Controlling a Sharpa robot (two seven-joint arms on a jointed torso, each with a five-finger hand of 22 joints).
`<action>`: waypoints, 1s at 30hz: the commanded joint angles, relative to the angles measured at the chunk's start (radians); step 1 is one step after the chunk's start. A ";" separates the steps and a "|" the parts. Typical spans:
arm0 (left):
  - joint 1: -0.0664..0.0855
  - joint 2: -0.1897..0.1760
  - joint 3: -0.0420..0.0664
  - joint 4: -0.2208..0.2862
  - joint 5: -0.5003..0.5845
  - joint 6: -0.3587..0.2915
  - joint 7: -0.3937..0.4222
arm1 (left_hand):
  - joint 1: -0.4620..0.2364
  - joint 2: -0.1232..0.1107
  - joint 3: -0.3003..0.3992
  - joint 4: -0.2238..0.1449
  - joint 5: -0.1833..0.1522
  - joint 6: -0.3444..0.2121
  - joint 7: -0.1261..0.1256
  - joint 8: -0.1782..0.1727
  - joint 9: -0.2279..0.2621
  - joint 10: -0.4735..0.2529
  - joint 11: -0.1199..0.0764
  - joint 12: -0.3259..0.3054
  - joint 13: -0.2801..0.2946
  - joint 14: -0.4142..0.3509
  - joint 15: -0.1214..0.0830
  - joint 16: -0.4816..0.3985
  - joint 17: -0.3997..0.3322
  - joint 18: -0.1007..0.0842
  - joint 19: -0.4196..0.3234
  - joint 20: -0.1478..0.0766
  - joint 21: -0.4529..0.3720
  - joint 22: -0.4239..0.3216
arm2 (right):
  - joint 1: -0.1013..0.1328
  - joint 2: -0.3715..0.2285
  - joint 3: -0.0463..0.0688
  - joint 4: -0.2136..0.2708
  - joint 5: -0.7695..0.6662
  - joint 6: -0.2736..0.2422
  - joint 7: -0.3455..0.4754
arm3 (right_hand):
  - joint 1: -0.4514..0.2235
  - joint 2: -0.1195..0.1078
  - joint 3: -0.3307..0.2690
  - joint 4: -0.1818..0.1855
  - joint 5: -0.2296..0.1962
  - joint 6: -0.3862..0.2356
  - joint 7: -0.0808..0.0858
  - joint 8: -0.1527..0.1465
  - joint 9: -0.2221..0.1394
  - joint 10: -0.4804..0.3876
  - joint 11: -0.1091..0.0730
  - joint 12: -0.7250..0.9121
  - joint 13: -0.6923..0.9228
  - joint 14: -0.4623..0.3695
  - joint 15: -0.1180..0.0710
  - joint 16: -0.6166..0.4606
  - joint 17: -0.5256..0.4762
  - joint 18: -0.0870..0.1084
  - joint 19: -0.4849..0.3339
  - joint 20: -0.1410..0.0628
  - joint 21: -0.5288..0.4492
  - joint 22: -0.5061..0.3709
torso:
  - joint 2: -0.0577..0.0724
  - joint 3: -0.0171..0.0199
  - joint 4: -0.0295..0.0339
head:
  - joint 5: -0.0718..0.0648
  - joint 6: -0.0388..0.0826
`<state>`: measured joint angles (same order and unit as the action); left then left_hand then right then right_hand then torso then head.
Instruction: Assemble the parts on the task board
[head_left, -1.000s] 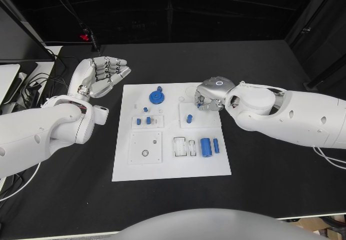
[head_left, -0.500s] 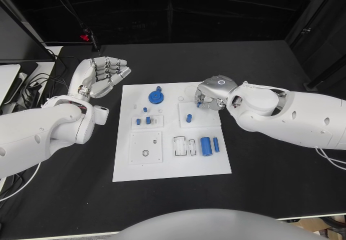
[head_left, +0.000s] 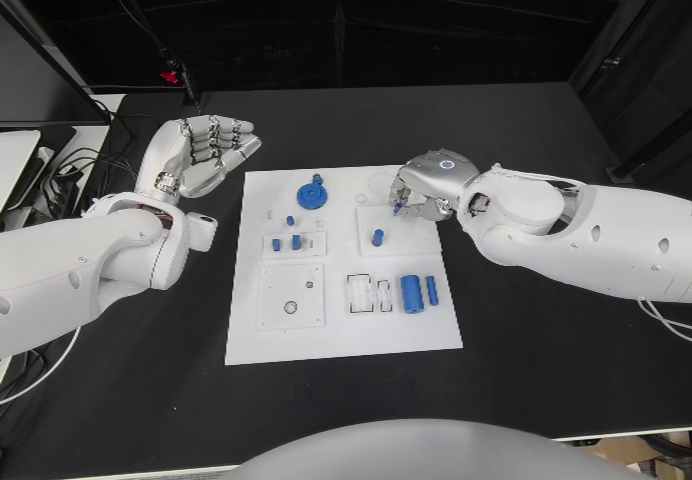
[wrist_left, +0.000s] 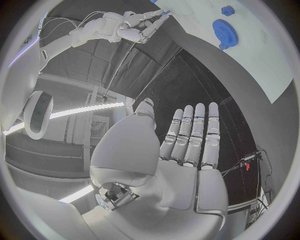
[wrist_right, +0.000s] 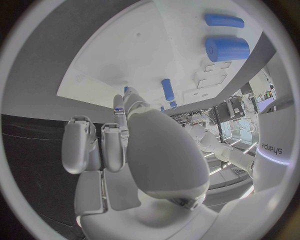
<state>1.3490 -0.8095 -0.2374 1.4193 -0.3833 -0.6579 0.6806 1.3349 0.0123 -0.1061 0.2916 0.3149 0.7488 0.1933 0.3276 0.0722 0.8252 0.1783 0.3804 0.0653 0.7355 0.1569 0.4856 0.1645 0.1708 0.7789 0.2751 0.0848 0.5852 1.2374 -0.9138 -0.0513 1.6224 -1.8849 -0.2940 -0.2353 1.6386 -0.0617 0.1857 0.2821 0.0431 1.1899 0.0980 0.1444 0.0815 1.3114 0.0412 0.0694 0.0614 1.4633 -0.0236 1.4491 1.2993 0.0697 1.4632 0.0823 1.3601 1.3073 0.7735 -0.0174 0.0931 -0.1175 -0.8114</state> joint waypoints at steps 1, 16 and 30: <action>0.001 0.000 0.001 0.001 0.003 0.005 0.056 | 0.003 0.011 -0.008 0.000 0.006 -0.006 0.025 0.006 -0.001 -0.004 -0.003 0.006 0.001 0.005 0.000 0.003 -0.001 0.011 0.007 0.000 -0.005 -0.001 | 0.002 -0.009 0.001 0.014 -0.005 -0.023 0.002 | 0.006 -0.001 0.005 0.003 0.004 0.008 0.001 0.005 0.010 0.008 0.000 -0.003 0.000 0.062 -0.007 0.007 0.000 -0.014 0.003 -0.004 0.007 0.136 | -0.001 -0.0005 -0.0008 | 0.000 0.000; 0.001 0.001 0.001 0.000 0.003 0.004 0.056 | 0.006 0.015 -0.009 0.000 0.007 -0.007 0.025 0.009 -0.001 -0.005 -0.003 0.008 0.000 0.004 0.000 0.005 -0.003 0.011 0.008 0.000 -0.006 -0.003 | 0.005 -0.033 0.007 0.098 0.000 -0.050 0.011 | 0.005 0.000 0.008 0.005 0.004 0.008 0.001 0.004 0.010 0.006 0.000 -0.006 -0.001 0.062 -0.007 0.007 0.001 -0.015 0.005 -0.005 0.011 0.139 | 0.000 0.0005 0.0020 | 0.006 0.002; 0.002 0.001 0.001 0.000 0.003 0.002 0.056 | 0.006 0.015 -0.009 0.000 0.007 -0.007 0.025 0.009 -0.001 -0.005 -0.003 0.008 0.000 0.004 0.000 0.005 -0.003 0.011 0.008 0.000 -0.006 -0.003 | 0.017 0.010 0.029 0.136 -0.002 -0.060 0.025 | 0.008 0.003 0.015 0.005 0.004 0.006 0.002 0.002 0.009 0.003 0.001 -0.008 -0.001 0.062 -0.007 0.008 0.004 -0.016 0.006 -0.005 0.013 0.140 | 0.001 -0.0005 0.0018 | 0.040 0.000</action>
<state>1.3490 -0.8098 -0.2374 1.4189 -0.3831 -0.6581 0.6807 1.3415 0.0189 -0.1090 0.2887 0.3149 0.7488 0.1934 0.3338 0.0721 0.8252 0.1783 0.3854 0.0653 0.7355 0.1569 0.4855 0.1620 0.1708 0.7788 0.2751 0.0848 0.5828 1.2526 -0.9069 -0.0238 1.7535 -1.8823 -0.3349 -0.2225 1.6384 -0.0620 0.1958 0.2871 0.0436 1.1873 0.1022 0.1414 0.0815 1.3114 0.0412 0.0656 0.0613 1.4633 -0.0235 1.4526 1.3021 0.0697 1.4632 0.0824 1.3701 1.3073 0.7741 -0.0178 0.0948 -0.0828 -0.8109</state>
